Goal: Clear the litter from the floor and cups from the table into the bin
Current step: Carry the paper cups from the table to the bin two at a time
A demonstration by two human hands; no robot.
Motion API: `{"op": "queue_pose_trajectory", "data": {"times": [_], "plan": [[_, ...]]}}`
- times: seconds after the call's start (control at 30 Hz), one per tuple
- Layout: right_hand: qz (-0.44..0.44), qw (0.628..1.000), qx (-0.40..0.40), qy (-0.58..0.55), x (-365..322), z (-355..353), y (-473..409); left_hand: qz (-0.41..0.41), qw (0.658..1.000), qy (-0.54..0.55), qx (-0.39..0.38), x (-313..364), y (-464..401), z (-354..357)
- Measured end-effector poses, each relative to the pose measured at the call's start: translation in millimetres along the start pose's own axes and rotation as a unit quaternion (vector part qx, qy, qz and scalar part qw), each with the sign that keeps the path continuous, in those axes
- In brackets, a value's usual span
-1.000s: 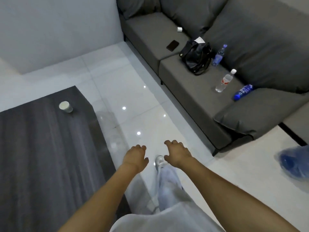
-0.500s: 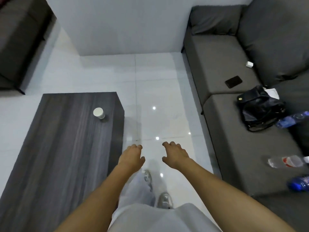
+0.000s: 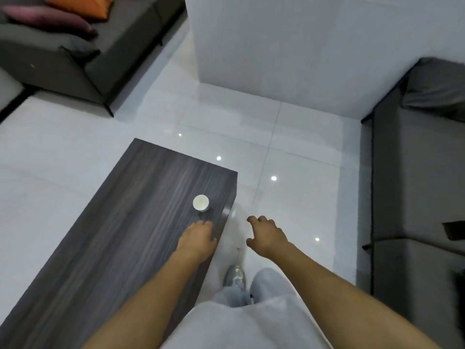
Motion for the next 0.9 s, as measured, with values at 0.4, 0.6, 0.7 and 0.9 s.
{"op": "queue_pose_trajectory", "data": {"times": [0.4,0.6,0.7,0.9], "plan": [[-0.147,0.974,-0.112,0.128,-80.9,-33.7,-147.8,-0.217,0.963,0.157,0.014,-81.8,-46.9,-22.4],[-0.227,0.931,-0.174,0.228,-108.0,-16.5,-194.4,-0.301,0.928,0.22,0.012,-101.2,-50.4,-0.4],[-0.246,0.917,-0.186,0.252,-119.7,1.4,-212.7,-0.332,0.91,0.249,0.006,-115.2,-53.2,16.9],[-0.261,0.908,-0.18,0.275,-145.0,66.6,-255.3,-0.351,0.883,0.31,0.015,-140.6,-79.8,66.1]]}}
Point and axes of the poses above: each hand's wrist, its own y-axis away from the middle knuckle, its own z-axis out of the palm, x = y × z, the point moved 7 cm from there along -y, towards the middle knuckle, and after that the axes turned 3 degrees about x, right-handed, at the moved point
